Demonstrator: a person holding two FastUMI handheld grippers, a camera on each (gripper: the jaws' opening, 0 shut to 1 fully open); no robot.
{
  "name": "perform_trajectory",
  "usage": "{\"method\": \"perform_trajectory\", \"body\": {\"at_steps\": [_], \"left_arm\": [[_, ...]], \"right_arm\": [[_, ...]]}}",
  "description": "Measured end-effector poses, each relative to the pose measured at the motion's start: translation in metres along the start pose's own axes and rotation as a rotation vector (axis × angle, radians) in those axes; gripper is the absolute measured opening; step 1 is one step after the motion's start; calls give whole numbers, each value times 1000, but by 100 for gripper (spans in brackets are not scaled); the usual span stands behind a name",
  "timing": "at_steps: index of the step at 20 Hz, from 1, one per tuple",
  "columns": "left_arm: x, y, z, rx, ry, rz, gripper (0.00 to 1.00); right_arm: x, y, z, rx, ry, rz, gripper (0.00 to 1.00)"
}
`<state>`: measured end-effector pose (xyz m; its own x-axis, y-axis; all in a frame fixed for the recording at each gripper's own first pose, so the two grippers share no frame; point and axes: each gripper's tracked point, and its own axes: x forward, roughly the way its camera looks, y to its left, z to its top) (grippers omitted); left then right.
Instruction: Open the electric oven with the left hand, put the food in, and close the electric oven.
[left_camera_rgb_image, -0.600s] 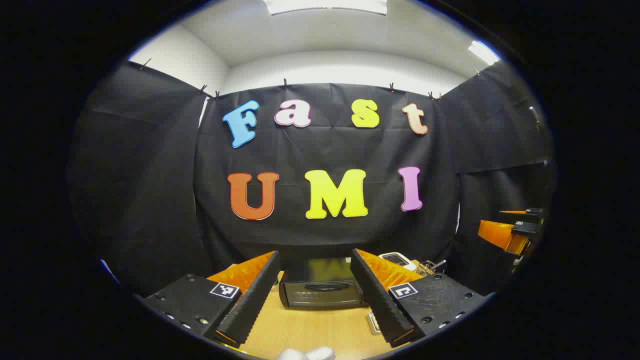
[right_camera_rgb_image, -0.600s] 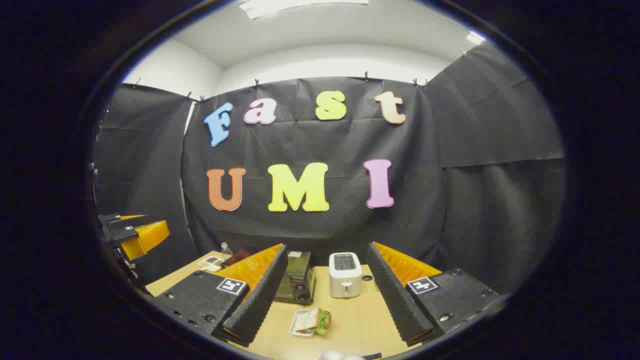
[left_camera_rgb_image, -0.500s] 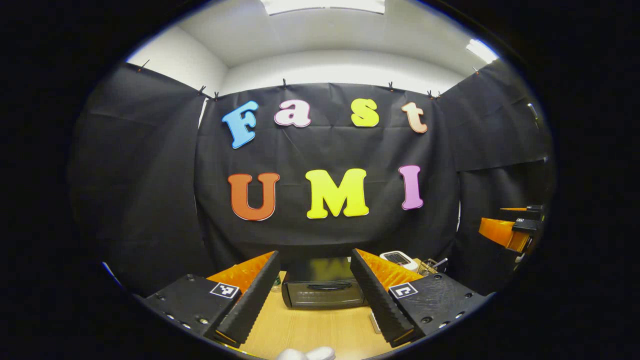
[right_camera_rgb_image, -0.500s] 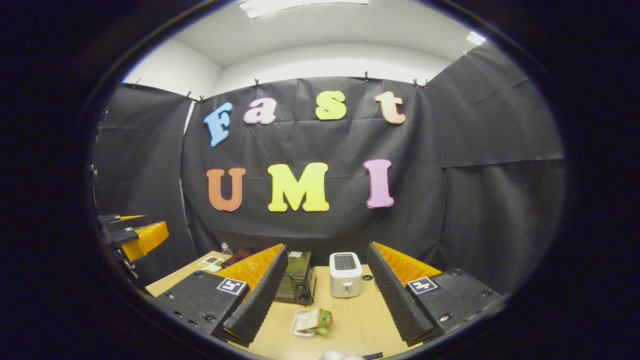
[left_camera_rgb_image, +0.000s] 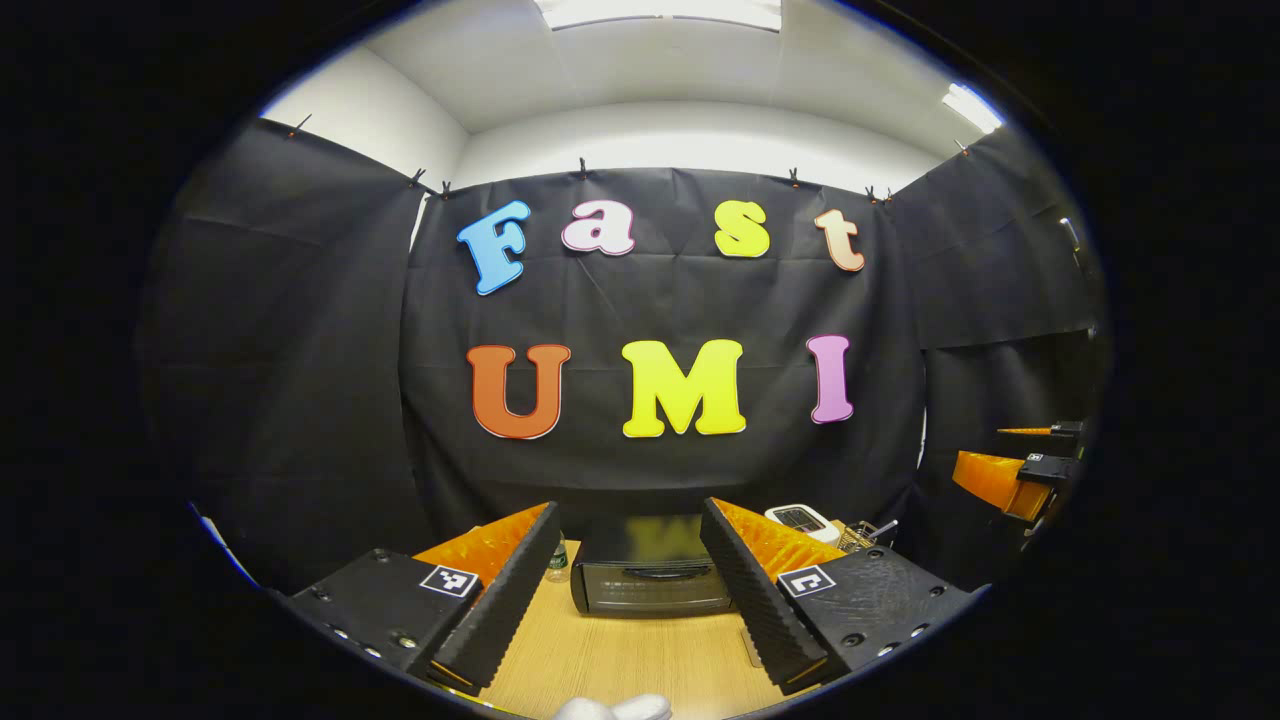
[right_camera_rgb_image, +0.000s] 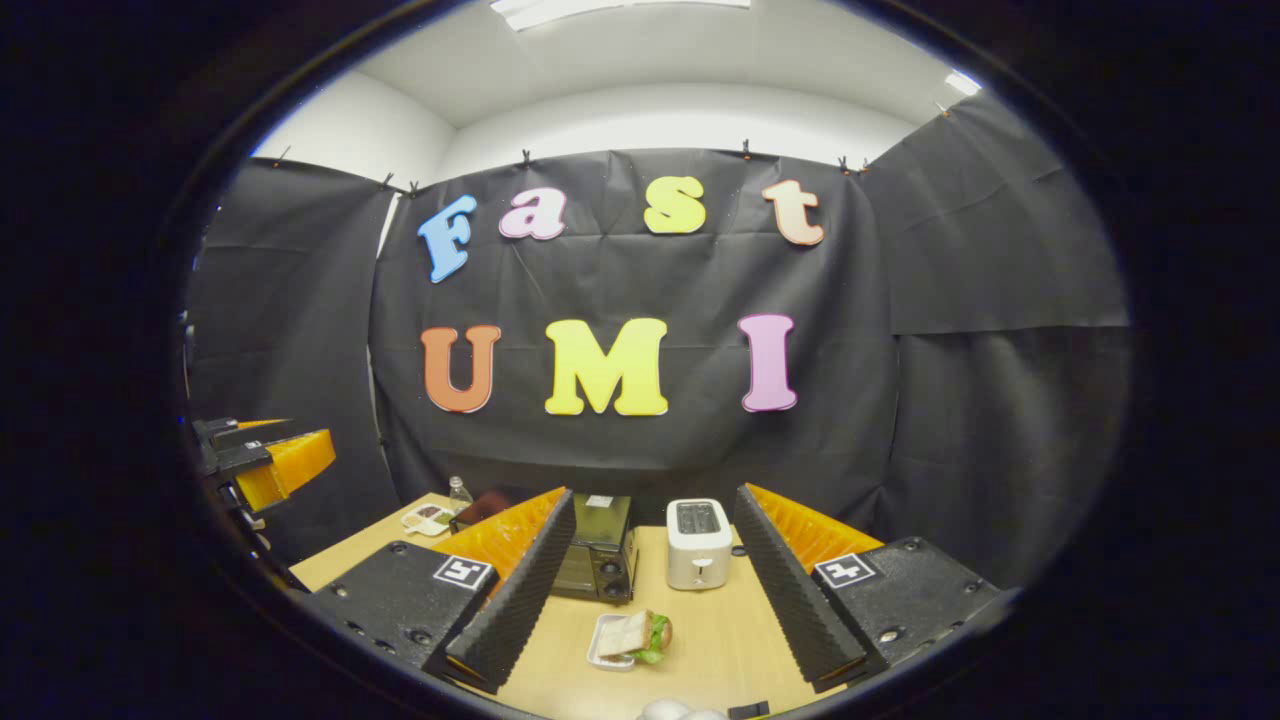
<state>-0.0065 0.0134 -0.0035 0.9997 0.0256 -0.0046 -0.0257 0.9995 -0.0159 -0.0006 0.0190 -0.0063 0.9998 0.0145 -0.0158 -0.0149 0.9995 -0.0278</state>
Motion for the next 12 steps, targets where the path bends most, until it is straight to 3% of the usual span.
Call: {"method": "perform_trajectory", "body": {"at_steps": [4, 5, 6, 8, 9, 10, 11, 12], "left_arm": [[-3, 6, 2, 20, -10, 29, 93], [-4, 7, 3, 19, -14, 36, 93], [-4, 6, 2, 15, -17, 39, 93], [-4, 9, 3, 9, -20, 47, 93], [-4, 11, 4, 9, -25, 49, 93], [-2, 11, 5, 10, -28, 51, 93], [1, 10, 4, 9, -25, 50, 93], [3, 7, 1, 6, -23, 45, 93]], "right_arm": [[2, 7, 6, 7, -32, 7, 100], [4, 10, 6, 5, -31, 18, 93], [5, 11, 6, 3, -32, 25, 100], [5, 12, 11, 4, -42, 31, 100], [4, 11, 11, 6, -45, 30, 93], [4, 9, 11, 9, -47, 31, 93], [3, 7, 10, 8, -42, 29, 100], [3, 5, 8, 4, -38, 28, 93]]}}
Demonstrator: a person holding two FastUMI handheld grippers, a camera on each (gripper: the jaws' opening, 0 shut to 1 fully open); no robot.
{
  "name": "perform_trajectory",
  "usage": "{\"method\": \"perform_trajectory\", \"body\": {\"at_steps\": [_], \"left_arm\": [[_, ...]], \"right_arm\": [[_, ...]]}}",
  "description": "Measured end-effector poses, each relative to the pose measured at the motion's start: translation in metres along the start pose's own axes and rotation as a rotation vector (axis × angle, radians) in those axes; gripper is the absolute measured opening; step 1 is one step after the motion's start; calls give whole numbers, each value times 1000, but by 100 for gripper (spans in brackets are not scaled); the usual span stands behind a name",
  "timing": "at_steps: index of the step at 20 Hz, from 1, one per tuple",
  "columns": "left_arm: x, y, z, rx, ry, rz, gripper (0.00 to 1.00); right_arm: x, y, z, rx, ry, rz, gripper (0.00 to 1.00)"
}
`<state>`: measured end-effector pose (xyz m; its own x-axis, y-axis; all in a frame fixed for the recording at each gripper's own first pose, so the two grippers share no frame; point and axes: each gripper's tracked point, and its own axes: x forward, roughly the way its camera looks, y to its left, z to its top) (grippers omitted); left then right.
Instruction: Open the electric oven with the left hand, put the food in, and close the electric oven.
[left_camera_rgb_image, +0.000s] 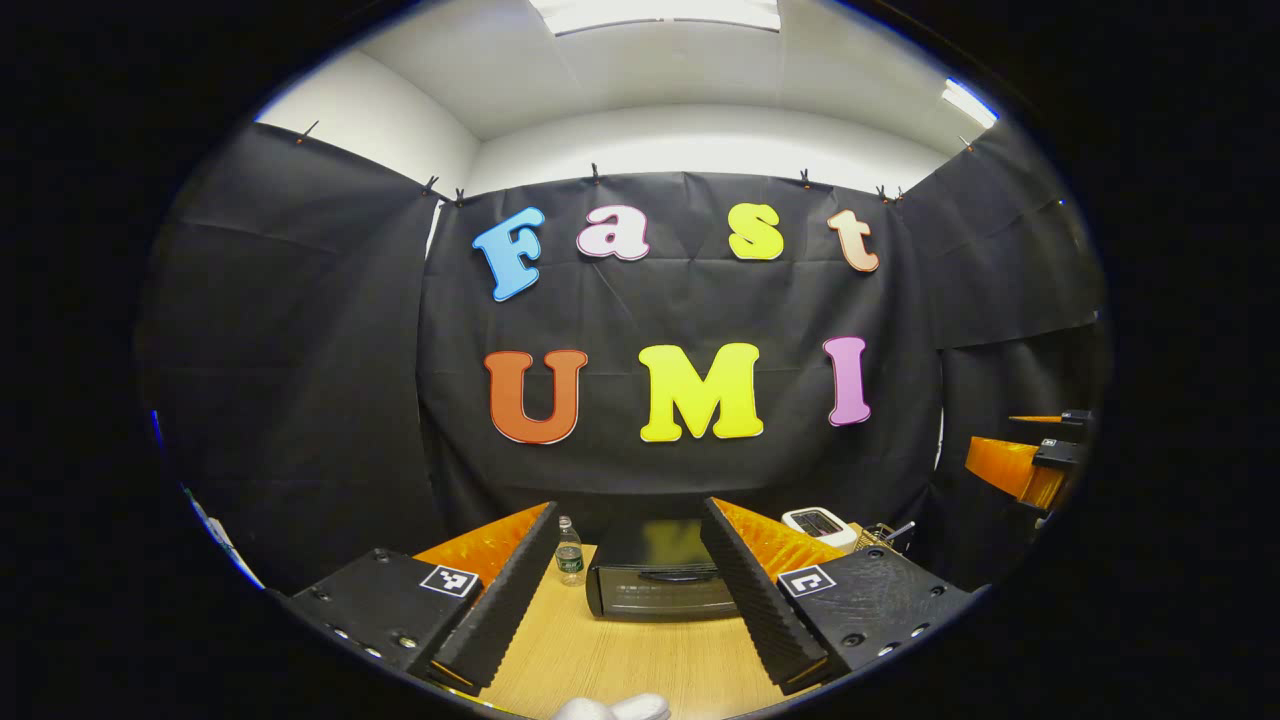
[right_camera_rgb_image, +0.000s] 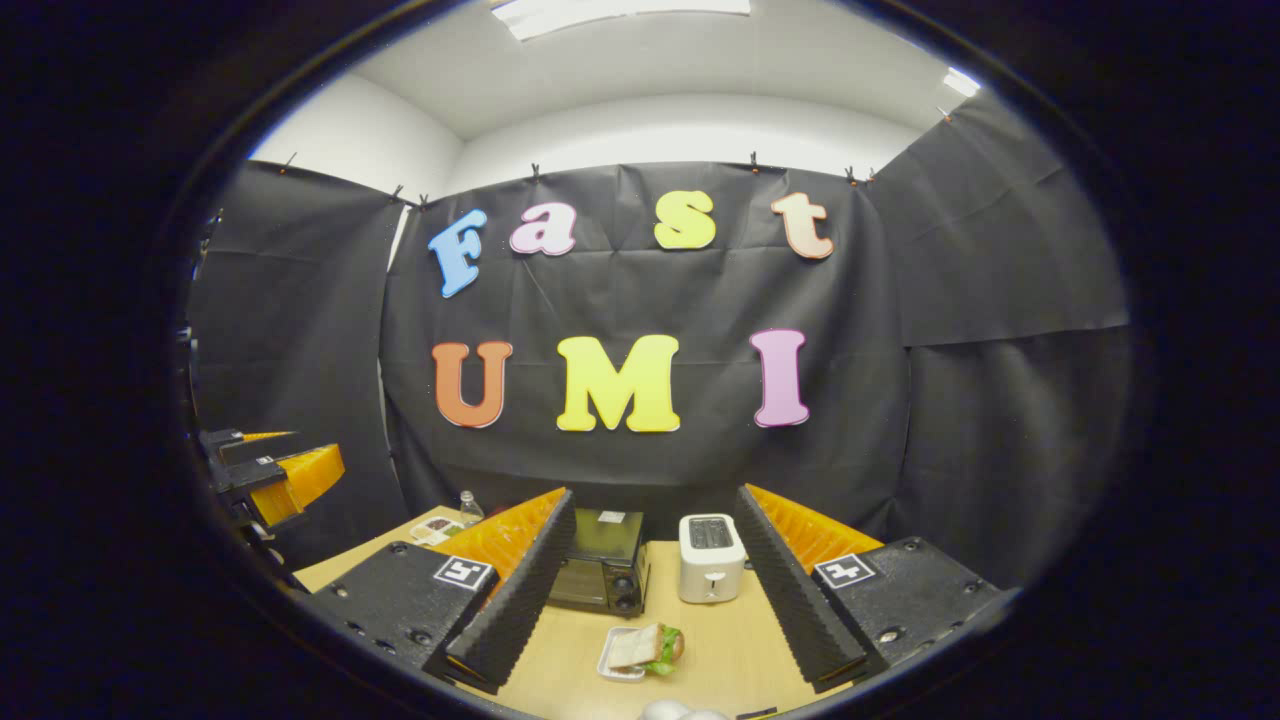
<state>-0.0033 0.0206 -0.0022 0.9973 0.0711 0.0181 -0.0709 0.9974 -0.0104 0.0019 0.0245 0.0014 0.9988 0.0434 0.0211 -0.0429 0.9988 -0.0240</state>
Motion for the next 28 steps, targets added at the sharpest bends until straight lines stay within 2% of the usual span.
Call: {"method": "perform_trajectory", "body": {"at_steps": [1, 2, 3, 4, 5, 8, 9, 13, 16, 17, 18, 25, 26, 27, 28], "left_arm": [[3, -3, -2, -4, 4, -5, 93], [6, -5, -6, -5, 10, -10, 93], [11, -6, -8, -5, 8, -11, 93], [17, -9, -10, -7, 12, -17, 93], [22, -12, -13, -9, 10, -24, 93], [42, -23, -24, -2, 19, -44, 93], [50, -27, -29, 0, 23, -48, 93], [84, -46, -52, -14, 41, -79, 93], [112, -60, -79, -11, 70, -96, 93], [122, -64, -90, -7, 85, -101, 93], [132, -67, -103, -6, 100, -104, 93], [197, -75, -190, 2, 241, -94, 93], [205, -75, -205, 1, 268, -92, 93], [212, -75, -218, 5, 292, -87, 94], [217, -74, -231, 6, 315, -83, 93]], "right_arm": [[-2, -3, 1, -5, -2, -5, 100], [-1, -7, 2, -11, -1, -13, 100], [-3, -11, 3, -14, -4, -21, 93], [-4, -14, 5, -16, -6, -26, 93], [-4, -17, 6, -17, -7, -32, 100], [-5, -27, 10, -19, -9, -52, 100], [-5, -30, 13, -20, -12, -59, 93], [-5, -42, 20, -40, -18, -92, 93], [-5, -45, 26, -51, -25, -107, 93], [-5, -46, 28, -56, -27, -111, 100], [-5, -46, 29, -63, -29, -116, 93], [5, -47, 32, -85, -22, -150, 93], [7, -47, 31, -88, -16, -157, 100], [8, -48, 29, -90, -9, -163, 100], [10, -48, 27, -94, 0, -168, 93]]}}
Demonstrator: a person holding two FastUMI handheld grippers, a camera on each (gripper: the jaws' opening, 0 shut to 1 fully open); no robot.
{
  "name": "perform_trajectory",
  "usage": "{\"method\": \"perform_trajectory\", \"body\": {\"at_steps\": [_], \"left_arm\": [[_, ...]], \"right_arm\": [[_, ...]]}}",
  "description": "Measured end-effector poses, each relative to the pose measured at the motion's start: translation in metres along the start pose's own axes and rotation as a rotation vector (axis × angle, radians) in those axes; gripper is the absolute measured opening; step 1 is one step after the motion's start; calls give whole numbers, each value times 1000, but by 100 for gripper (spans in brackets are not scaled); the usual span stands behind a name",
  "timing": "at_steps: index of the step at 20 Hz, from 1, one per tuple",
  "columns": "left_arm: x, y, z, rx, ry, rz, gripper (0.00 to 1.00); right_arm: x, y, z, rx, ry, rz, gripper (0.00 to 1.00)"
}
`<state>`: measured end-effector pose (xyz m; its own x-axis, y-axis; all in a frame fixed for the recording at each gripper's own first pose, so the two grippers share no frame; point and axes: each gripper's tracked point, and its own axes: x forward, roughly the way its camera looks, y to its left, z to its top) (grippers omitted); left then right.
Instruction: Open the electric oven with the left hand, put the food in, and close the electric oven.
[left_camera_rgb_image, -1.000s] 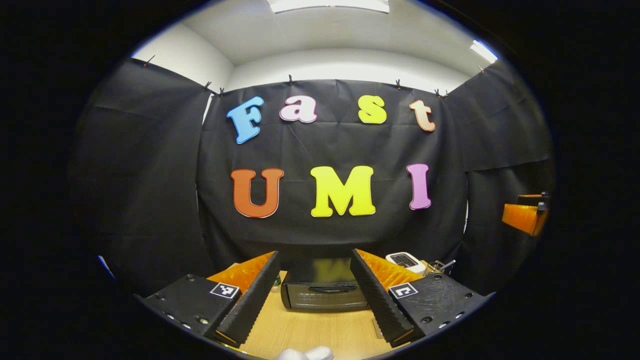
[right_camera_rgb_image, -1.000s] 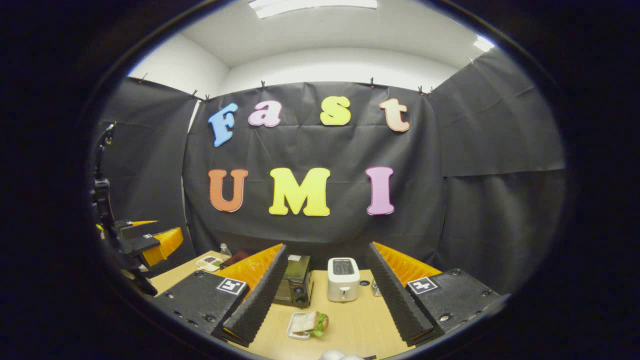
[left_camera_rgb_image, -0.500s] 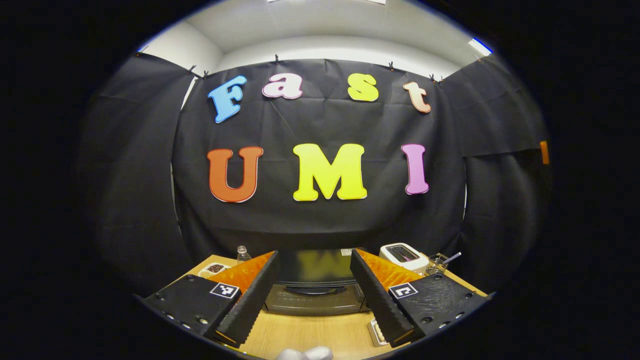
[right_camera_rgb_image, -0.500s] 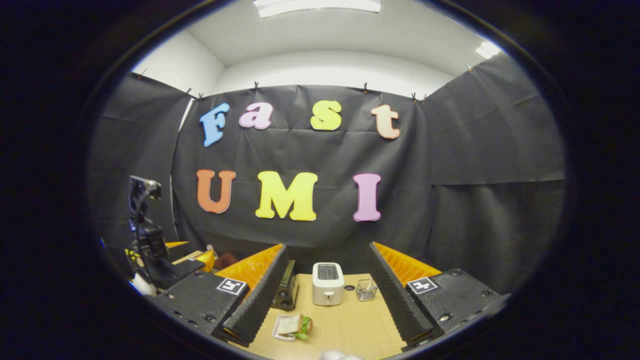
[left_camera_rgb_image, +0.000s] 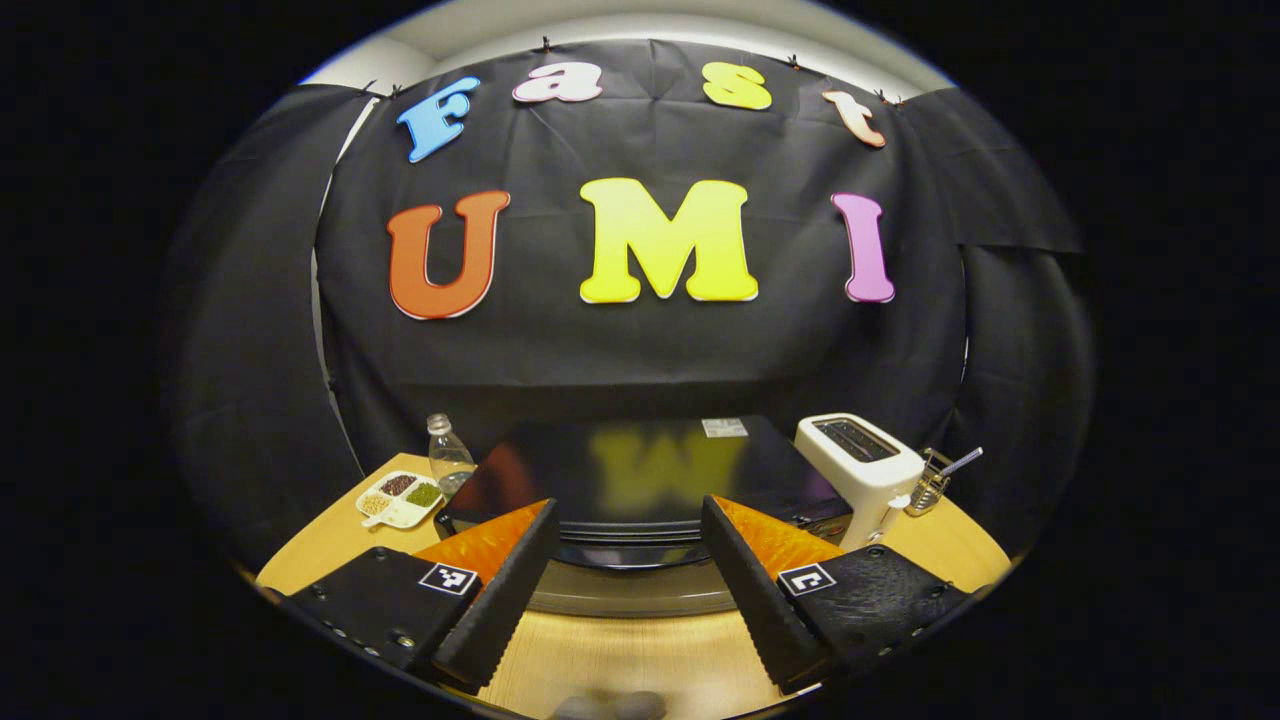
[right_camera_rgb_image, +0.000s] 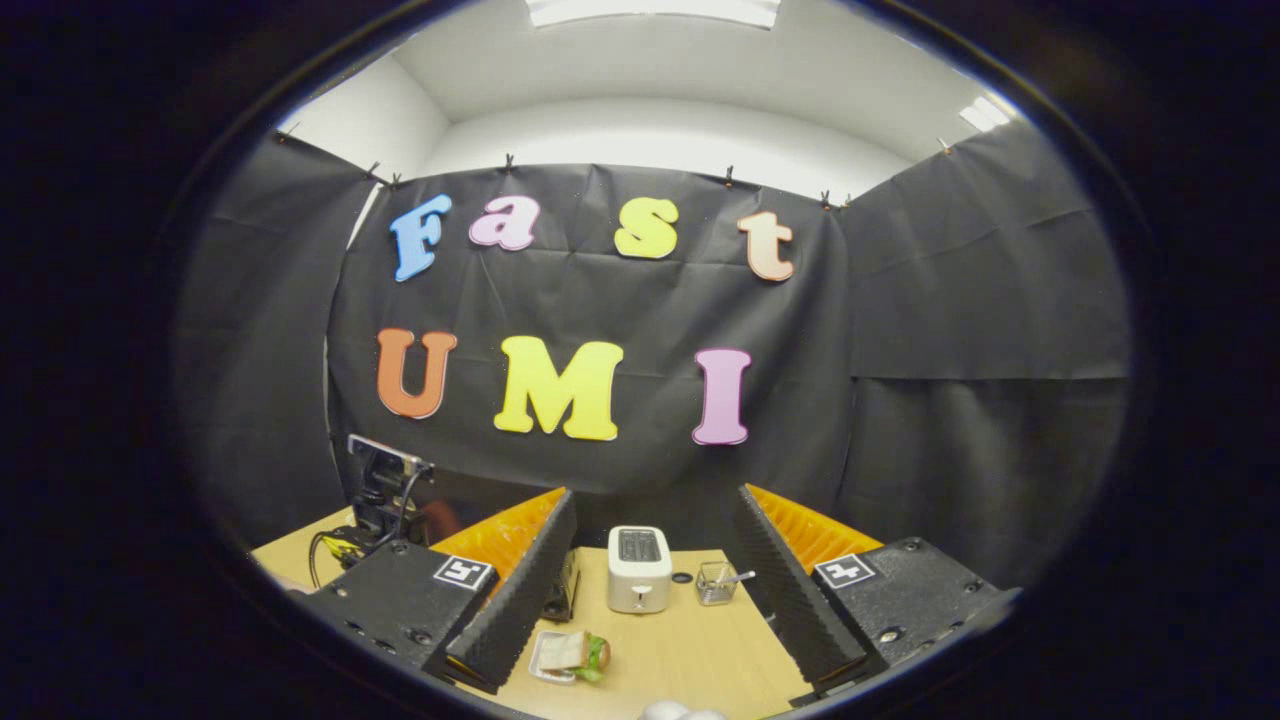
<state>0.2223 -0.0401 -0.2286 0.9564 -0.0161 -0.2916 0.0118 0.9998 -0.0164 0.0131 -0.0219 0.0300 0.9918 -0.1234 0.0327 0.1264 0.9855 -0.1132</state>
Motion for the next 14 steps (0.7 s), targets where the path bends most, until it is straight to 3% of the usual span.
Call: {"method": "perform_trajectory", "body": {"at_steps": [1, 4, 5, 9, 10, 11, 12, 14], "left_arm": [[8, 0, -9, 2, 22, 0, 94], [20, 3, -28, 4, 67, 2, 94], [21, 2, -25, 7, 51, 2, 95], [26, 2, -28, 9, 61, -1, 96], [26, 2, -27, 17, 61, -3, 97], [27, 3, -28, 18, 69, -7, 97], [28, 2, -27, 15, 68, -10, 96], [28, 2, -28, 17, 85, -12, 97]], "right_arm": [[1, -1, -1, -4, 7, -7, 100], [4, -2, -6, -13, 27, -21, 100], [5, -2, -7, -15, 32, -24, 93], [8, -4, -10, -1, 43, -33, 93], [8, -4, -12, 5, 47, -32, 100], [9, -4, -13, 8, 50, -32, 93], [9, -3, -13, 9, 49, -31, 100], [9, -3, -13, 7, 50, -29, 100]]}}
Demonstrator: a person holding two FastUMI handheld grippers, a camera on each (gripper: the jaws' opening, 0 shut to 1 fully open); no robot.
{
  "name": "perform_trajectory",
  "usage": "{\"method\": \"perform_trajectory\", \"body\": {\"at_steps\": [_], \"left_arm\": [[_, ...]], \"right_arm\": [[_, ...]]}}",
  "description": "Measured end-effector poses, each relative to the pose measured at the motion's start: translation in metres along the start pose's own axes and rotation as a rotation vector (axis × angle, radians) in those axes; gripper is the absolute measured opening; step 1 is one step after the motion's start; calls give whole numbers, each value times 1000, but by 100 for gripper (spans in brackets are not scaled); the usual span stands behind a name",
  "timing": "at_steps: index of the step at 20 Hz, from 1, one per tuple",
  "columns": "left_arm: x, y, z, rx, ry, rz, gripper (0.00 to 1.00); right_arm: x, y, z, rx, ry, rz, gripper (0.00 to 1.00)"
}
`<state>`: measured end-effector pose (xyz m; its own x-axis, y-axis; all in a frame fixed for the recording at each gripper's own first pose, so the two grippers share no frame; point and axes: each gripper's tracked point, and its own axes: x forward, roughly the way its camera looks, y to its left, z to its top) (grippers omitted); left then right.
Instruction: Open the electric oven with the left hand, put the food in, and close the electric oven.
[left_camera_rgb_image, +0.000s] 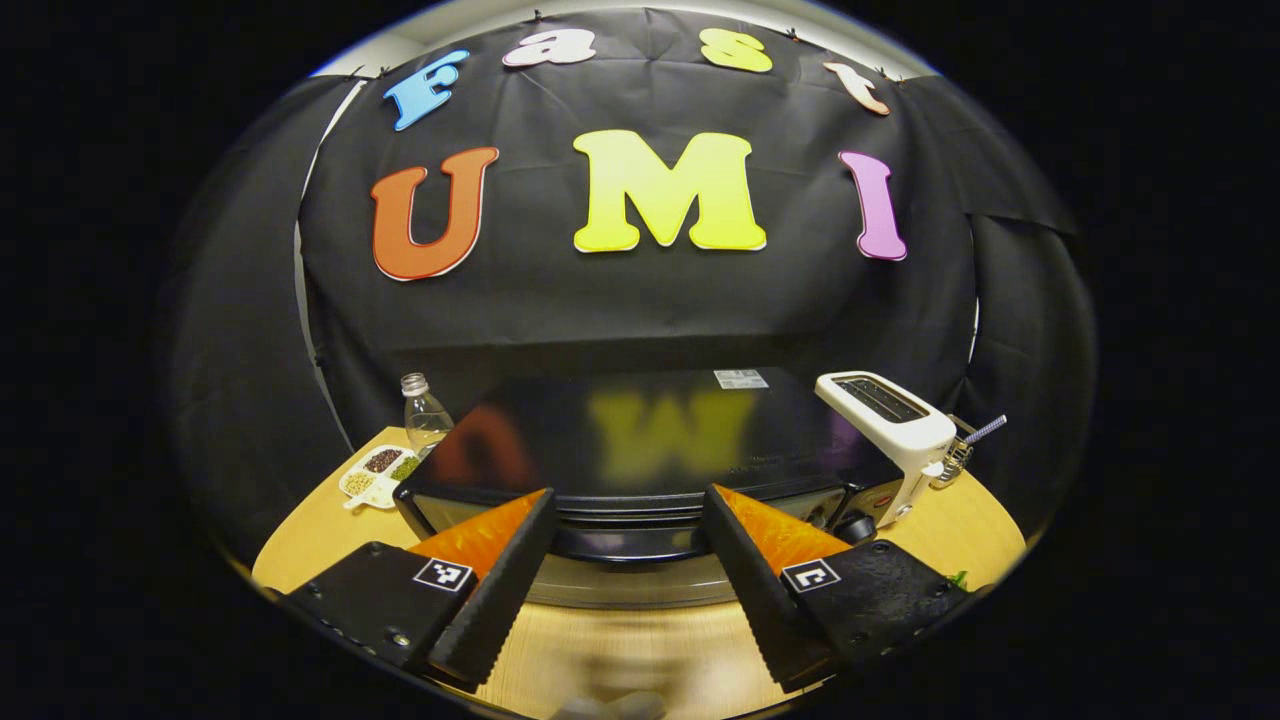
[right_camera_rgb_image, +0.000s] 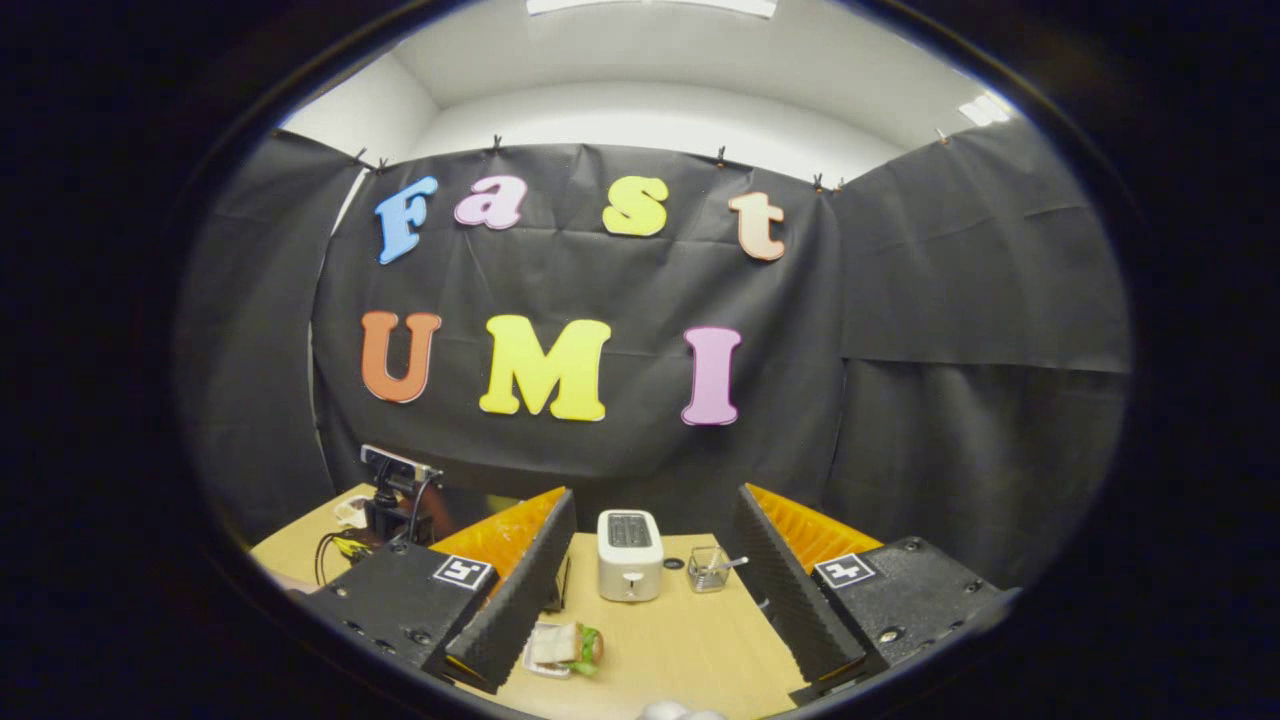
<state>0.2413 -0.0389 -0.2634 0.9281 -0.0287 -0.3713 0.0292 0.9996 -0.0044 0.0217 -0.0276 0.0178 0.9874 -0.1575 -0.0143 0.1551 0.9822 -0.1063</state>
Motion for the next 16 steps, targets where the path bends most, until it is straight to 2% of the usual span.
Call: {"method": "perform_trajectory", "body": {"at_steps": [3, 4, 5, 6, 16], "left_arm": [[-4, 0, -2, -3, 9, 3, 97], [-5, 0, -4, -2, 15, 5, 96], [-8, 0, -4, -3, 11, 5, 97], [-11, 0, -6, -4, 19, 5, 97], [-41, -2, -27, 1, 44, 5, 97]], "right_arm": [[-3, 0, -2, 0, 4, 3, 100], [-4, 0, -3, 4, 9, 3, 93], [-6, -2, -5, 9, 10, 1, 93], [-7, -3, -4, 14, 11, 0, 100], [-29, -2, -13, 5, 18, 12, 100]]}}
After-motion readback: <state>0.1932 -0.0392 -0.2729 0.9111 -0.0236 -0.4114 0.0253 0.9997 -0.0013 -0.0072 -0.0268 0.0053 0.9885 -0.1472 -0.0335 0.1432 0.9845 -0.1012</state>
